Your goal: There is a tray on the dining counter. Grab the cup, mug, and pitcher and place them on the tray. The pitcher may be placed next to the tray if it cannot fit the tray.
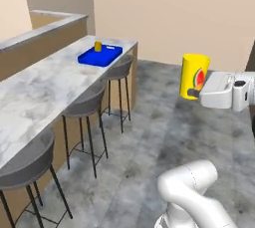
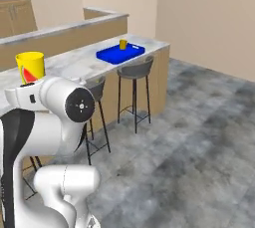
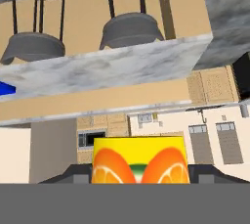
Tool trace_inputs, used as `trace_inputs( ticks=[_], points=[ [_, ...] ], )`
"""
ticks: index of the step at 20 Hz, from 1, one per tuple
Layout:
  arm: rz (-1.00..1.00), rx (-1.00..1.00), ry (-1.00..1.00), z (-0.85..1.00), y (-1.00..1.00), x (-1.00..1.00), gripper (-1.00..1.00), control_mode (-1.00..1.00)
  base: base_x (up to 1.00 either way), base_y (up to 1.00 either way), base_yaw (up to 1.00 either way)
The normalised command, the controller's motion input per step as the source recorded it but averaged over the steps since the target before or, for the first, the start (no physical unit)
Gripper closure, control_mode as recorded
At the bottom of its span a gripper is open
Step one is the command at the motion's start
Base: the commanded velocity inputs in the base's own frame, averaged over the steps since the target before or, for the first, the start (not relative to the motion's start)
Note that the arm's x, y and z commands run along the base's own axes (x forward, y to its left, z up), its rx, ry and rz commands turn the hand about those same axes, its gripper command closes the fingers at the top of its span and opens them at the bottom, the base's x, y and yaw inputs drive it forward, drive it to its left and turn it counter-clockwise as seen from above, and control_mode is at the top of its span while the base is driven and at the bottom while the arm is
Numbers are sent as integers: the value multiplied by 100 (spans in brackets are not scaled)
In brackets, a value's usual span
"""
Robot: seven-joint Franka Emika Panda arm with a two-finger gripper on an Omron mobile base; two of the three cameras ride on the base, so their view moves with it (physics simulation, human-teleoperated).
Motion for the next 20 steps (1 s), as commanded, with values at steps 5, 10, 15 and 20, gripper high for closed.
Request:
trace_inputs(
  ticks=[5,10,15,20],
  points=[
    [0,0,0,0,0,0,100,100,87,-92,48],
    [0,0,0,0,0,0,100,100,82,-100,44],
    [0,0,0,0,0,0,100,100,52,-100,37],
    [0,0,0,0,0,0,100,100,49,-100,30]
  ],
)
